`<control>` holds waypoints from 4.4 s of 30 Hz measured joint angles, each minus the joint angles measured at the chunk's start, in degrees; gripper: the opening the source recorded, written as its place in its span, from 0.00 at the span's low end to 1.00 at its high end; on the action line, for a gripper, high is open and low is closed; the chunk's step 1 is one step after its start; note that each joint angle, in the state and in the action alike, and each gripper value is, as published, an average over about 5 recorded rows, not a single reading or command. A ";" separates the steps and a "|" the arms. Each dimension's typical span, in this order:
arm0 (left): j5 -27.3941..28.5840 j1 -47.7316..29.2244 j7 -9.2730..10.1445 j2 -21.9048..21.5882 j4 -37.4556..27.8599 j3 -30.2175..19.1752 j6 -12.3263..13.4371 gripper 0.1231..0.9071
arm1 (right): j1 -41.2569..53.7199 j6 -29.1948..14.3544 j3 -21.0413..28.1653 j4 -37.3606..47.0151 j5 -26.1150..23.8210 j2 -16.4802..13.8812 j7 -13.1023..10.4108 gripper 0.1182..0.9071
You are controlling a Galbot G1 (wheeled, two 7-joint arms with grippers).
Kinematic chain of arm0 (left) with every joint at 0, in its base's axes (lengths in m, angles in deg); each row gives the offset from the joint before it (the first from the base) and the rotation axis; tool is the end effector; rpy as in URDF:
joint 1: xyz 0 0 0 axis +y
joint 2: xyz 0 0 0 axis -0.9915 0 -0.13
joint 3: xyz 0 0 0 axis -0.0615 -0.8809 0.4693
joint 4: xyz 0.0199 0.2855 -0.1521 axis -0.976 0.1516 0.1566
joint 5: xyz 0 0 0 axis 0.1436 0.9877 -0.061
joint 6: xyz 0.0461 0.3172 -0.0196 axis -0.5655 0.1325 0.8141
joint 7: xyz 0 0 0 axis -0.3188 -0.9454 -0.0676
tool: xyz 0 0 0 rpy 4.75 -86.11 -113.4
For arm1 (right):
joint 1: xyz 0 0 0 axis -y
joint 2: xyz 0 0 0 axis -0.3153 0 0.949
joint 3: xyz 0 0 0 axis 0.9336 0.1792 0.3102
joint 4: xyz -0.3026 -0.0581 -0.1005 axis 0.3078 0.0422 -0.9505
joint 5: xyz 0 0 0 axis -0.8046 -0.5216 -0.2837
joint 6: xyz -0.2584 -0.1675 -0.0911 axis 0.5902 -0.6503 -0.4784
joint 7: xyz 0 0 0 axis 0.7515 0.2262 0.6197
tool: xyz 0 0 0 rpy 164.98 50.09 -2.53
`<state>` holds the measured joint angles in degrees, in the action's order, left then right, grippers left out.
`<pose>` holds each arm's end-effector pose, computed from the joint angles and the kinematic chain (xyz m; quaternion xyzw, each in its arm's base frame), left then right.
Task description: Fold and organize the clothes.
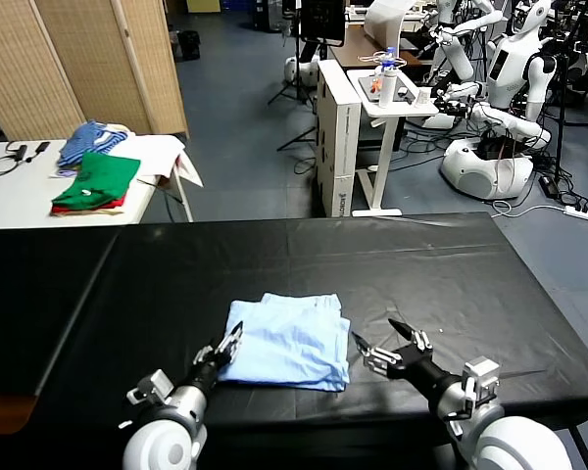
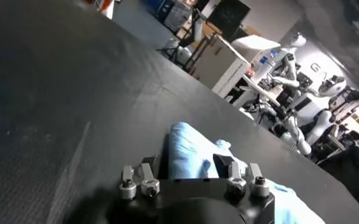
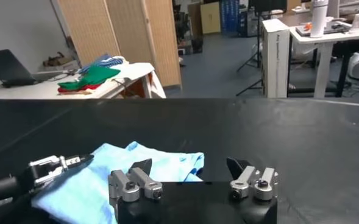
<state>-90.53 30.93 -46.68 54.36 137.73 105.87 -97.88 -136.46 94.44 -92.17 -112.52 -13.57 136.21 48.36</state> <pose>0.1917 0.0112 -0.3005 -0.0339 -0.9263 0.3075 0.2149 0.1645 -0.0556 -0.1853 0.2104 -0.9575 -0.0381 0.1934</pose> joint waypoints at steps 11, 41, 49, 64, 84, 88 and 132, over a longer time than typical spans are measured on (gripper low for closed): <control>6.75 0.28 0.09 -0.80 1.87 -0.95 0.93 0.08 | -0.07 -0.51 0.02 0.71 -1.89 0.64 -0.03 1.00; 12.27 12.82 1.61 -33.92 9.43 27.50 -1.11 0.07 | 1.72 -1.34 3.29 5.19 -4.70 3.60 0.04 1.00; 7.77 10.44 8.21 -30.35 15.08 22.83 -4.51 0.07 | -0.15 -1.36 2.07 4.12 -5.48 3.67 0.03 1.00; 2.83 3.39 10.02 -12.24 17.55 -1.14 -4.70 0.07 | -2.18 -1.36 1.34 3.18 -6.73 4.27 -0.08 1.00; 16.43 -0.17 9.36 7.39 7.24 -15.07 -2.59 0.07 | 0.34 -1.05 3.25 5.69 -4.87 3.92 0.14 1.00; 18.92 -1.00 8.18 9.40 5.43 -15.85 -2.17 0.07 | 0.19 -0.60 3.27 5.35 -2.67 3.44 0.17 1.00; 20.02 5.94 0.07 -3.02 14.05 0.71 3.65 1.00 | 16.99 4.10 18.78 19.60 6.60 7.94 -3.79 0.03</control>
<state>-70.51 36.87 -46.61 51.34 151.79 106.59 -94.22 -119.48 98.55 -73.39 -92.92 -6.97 144.15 44.56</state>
